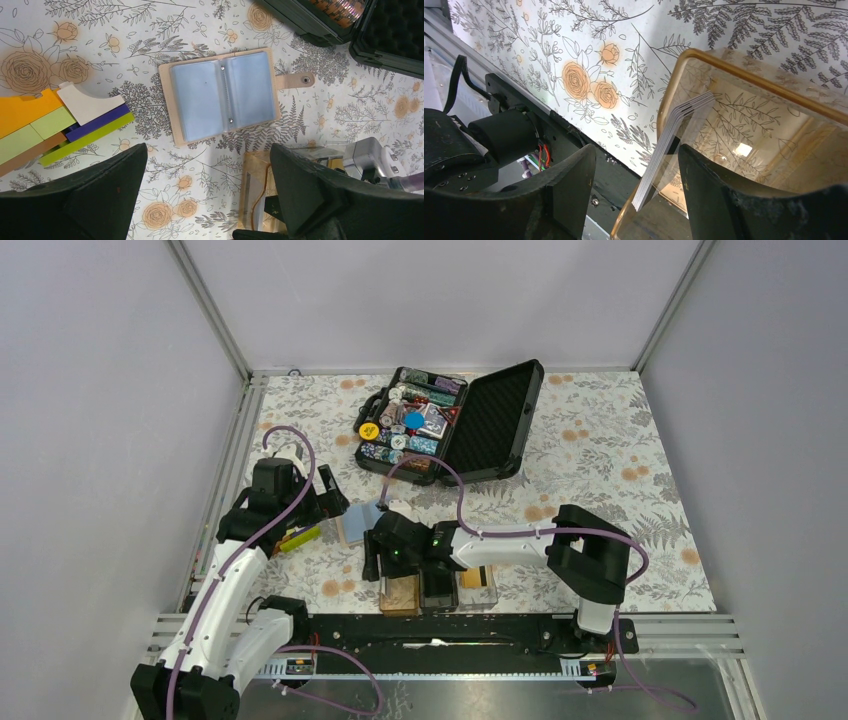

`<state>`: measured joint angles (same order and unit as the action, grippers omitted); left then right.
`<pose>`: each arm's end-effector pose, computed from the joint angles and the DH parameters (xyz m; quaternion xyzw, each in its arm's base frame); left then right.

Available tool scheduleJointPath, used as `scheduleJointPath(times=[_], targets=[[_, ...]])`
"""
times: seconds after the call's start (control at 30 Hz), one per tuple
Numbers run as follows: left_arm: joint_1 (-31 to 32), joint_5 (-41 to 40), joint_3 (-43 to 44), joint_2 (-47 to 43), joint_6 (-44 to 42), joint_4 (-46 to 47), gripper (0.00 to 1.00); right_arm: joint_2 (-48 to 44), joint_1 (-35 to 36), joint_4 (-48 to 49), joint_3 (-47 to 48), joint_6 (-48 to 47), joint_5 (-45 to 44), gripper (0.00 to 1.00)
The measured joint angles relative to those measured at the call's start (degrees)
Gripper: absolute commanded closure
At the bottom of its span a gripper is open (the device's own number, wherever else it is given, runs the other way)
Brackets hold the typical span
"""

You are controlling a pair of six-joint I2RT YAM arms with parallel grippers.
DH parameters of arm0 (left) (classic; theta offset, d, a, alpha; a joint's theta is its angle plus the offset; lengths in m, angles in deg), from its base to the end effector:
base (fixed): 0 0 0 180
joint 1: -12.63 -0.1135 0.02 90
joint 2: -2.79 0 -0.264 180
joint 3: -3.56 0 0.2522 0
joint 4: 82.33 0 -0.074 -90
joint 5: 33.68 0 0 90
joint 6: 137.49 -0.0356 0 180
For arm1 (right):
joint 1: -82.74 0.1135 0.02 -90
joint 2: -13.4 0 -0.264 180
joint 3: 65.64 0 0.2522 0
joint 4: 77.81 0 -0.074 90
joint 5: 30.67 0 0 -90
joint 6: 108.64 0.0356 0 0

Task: Put the credit cards into the card holder
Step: Pick up the credit card from the storage box.

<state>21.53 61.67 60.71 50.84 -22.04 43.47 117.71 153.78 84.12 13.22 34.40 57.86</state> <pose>0.1672 -0.0295 0.2722 -0.1152 0.9162 -0.1539 0.3517 0.1284 0.3709 0.1855 -0.1387 0.9083 0.3430 0.1954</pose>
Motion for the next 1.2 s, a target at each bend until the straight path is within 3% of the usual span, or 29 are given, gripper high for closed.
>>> scheduleJointPath(times=[0.5, 0.97, 1.2], targets=[[0.0, -0.8, 0.0, -0.1, 0.0, 0.0, 0.01, -2.9, 0.5, 0.9, -0.4, 0.9, -0.5, 0.35], [0.0, -0.9, 0.0, -0.5, 0.0, 0.0, 0.01, -3.1, 1.1, 0.0, -0.4, 1.4, -1.1, 0.76], [0.0, -1.0, 0.0, -0.5, 0.0, 0.0, 0.01, -3.1, 1.4, -1.8, -0.4, 1.4, -2.2, 0.8]])
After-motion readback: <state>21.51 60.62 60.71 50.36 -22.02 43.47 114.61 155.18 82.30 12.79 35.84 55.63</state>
